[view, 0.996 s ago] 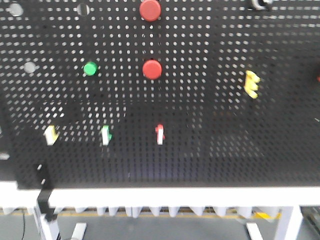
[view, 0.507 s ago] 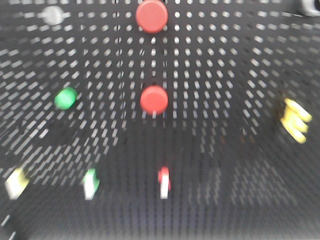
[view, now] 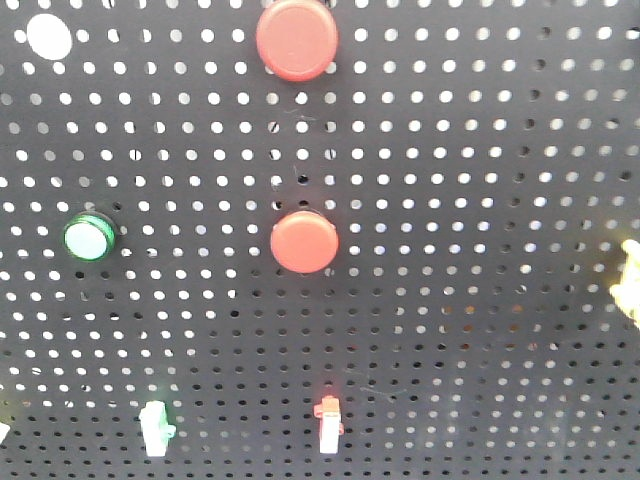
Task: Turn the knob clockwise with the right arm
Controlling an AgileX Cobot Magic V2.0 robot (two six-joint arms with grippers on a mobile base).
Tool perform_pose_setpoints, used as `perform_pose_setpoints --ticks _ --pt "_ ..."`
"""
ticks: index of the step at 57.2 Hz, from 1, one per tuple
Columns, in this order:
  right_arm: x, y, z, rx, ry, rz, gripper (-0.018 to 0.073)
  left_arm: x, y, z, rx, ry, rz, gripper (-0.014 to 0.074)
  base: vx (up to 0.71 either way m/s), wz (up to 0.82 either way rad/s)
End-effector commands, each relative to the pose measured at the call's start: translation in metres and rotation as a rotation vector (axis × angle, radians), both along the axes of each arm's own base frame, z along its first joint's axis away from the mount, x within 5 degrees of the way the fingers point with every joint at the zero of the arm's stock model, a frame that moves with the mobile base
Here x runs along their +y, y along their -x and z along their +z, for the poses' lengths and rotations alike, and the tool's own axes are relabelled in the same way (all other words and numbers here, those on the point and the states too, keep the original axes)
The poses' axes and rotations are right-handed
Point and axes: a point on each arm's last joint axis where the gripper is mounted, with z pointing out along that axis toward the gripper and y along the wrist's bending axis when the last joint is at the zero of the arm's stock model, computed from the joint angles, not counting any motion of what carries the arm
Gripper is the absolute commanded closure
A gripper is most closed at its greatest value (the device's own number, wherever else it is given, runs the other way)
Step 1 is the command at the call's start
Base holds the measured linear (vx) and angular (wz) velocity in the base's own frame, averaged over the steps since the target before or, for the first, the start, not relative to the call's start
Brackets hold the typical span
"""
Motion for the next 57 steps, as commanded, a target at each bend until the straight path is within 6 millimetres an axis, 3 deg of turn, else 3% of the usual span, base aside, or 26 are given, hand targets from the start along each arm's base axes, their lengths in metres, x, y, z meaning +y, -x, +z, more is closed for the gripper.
perform_pose_setpoints --ticks 1,39,40,57 --pt "0.0 -0.001 0.005 -0.081 0.021 0.008 0.0564 0.0 0.0 -0.002 -0.068 0.014 0.002 0.0603 0.0 0.01" --pt "-0.001 -0.001 0.005 -0.077 0.118 0.014 0.0564 0.0 0.0 -0.002 -0.068 0.014 0.002 0.0603 0.0 0.0" --pt "-0.002 -0.002 0.01 -0.113 0.286 0.035 0.0564 0.0 0.0 -0.002 -0.068 0.014 0.002 0.0603 0.0 0.0" --pt "0.001 -0.003 0.023 -0.245 0.517 0.077 0.0564 0.0 0.0 -0.002 -0.068 0.014 0.002 0.0603 0.0 0.0"
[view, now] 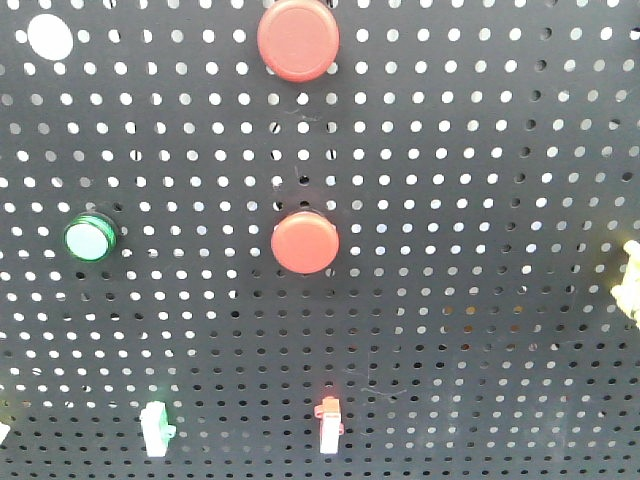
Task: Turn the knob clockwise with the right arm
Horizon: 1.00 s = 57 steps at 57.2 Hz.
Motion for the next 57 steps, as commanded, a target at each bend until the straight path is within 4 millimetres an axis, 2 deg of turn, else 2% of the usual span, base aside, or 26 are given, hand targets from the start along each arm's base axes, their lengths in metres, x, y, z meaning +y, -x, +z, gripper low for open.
perform_pose_setpoints --ticks 1,9,14,24,32,37,45,52,57 --pt "0.004 0.0 0.008 -0.102 0.075 0.042 0.0564 0.0 0.0 -0.002 -0.068 0.014 0.002 0.0603 0.0 0.0" --pt "0.005 0.0 0.01 -0.132 0.097 0.057 0.0564 0.0 0.0 -0.002 -0.068 0.014 0.002 0.0603 0.0 0.0" --pt "0.009 0.0 0.018 -0.216 0.075 0.097 0.0564 0.0 0.0 -0.002 -0.068 0.014 0.002 0.0603 0.0 0.0" --pt "0.014 0.004 0.035 -0.409 -0.288 0.188 0.0564 0.0 0.0 -0.002 -0.068 0.014 0.002 0.0603 0.0 0.0" --pt "0.016 0.012 0.062 -0.553 -0.514 0.273 0.0564 0.0 0.0 -0.002 -0.068 0.014 0.002 0.0603 0.0 0.0" --pt "0.016 0.02 0.092 -0.6 -0.594 0.292 0.0564 0.0 0.0 -0.002 -0.068 0.014 0.002 0.0603 0.0 0.0" --pt "0.011 0.026 0.152 -0.587 -0.642 0.238 0.0564 0.0 0.0 -0.002 -0.068 0.014 0.002 0.0603 0.0 0.0" --pt "0.007 0.018 0.214 -0.548 -0.645 0.172 0.0564 0.0 0.0 -0.002 -0.068 0.014 0.002 0.0603 0.0 0.0" --pt "0.003 0.007 0.249 -0.511 -0.65 0.125 0.0564 0.0 0.0 -0.002 -0.068 0.014 0.002 0.0603 0.0 0.0"
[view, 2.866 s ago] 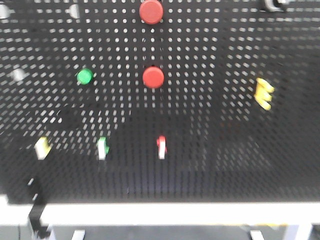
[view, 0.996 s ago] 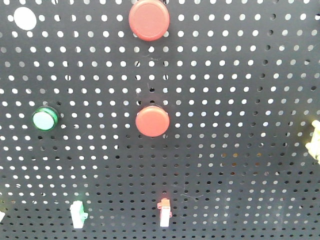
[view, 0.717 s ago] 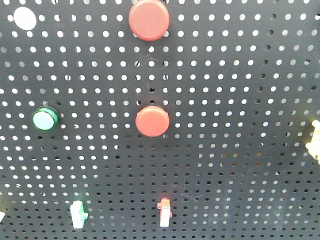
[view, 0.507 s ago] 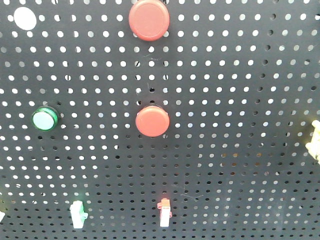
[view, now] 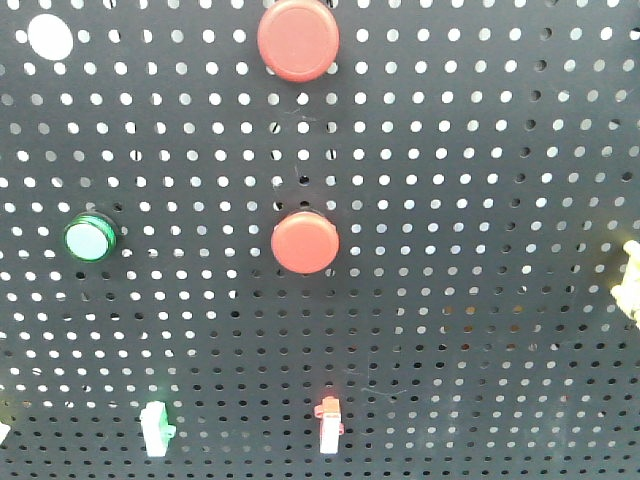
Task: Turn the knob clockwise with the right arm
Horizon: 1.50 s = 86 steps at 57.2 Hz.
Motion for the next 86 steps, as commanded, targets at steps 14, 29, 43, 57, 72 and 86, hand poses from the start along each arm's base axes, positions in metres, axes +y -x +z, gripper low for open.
perform_pose_setpoints --ticks 14,29,43,57,72,86 --pt "-0.005 -0.034 0.104 0.023 -0.025 -0.044 0.0564 0.0 0.0 -0.002 -0.068 0.014 0.002 0.0603 0.0 0.0" --pt "-0.003 -0.034 0.118 -0.062 -0.009 -0.025 0.0564 0.0 0.0 -0.002 -0.068 0.014 0.002 0.0603 0.0 0.0" --pt "-0.002 -0.032 0.12 -0.088 -0.031 -0.004 0.0564 0.0 0.0 -0.002 -0.068 0.014 0.002 0.0603 0.0 0.0" --pt "0.0 -0.034 0.118 -0.059 -0.066 0.032 0.0564 0.0 0.0 -0.002 -0.068 0.014 0.002 0.0603 0.0 0.0" --pt "0.019 -0.049 0.132 0.101 0.159 0.182 0.0564 0.0 0.0 -0.002 -0.068 0.014 0.002 0.0603 0.0 0.0" --pt "0.041 -0.062 0.153 0.041 0.338 0.382 0.0564 0.0 0.0 -0.002 -0.068 0.014 0.002 0.0603 0.0 0.0"
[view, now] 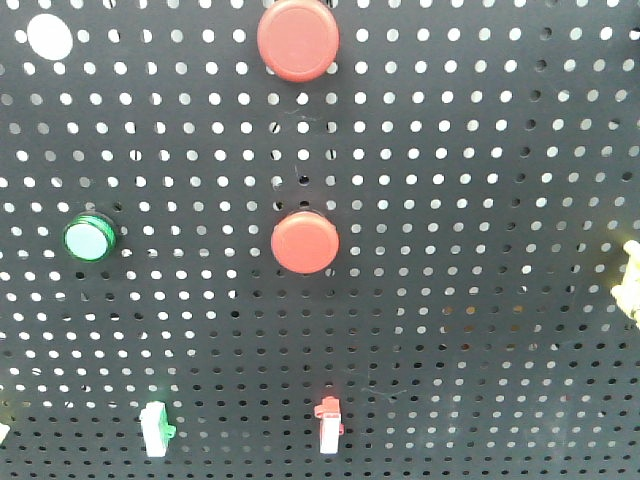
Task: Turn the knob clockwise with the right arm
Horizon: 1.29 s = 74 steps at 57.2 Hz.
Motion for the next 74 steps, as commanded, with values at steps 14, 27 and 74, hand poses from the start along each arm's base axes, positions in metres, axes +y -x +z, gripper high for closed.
perform_pose_setpoints --ticks 14,27,74 --pt "0.009 -0.012 0.006 -0.008 0.051 0.094 0.0564 0.0 0.0 -0.002 -0.068 0.014 0.002 0.0603 0.0 0.0" --pt "0.002 0.001 0.007 -0.056 0.155 -0.003 0.0559 0.0 0.0 -0.002 -0.068 0.014 0.002 0.0603 0.0 0.0" --pt "0.143 -0.015 -0.027 0.036 0.199 0.813 0.0564 0.0 0.0 -0.002 -0.068 0.014 0.002 0.0603 0.0 0.0"
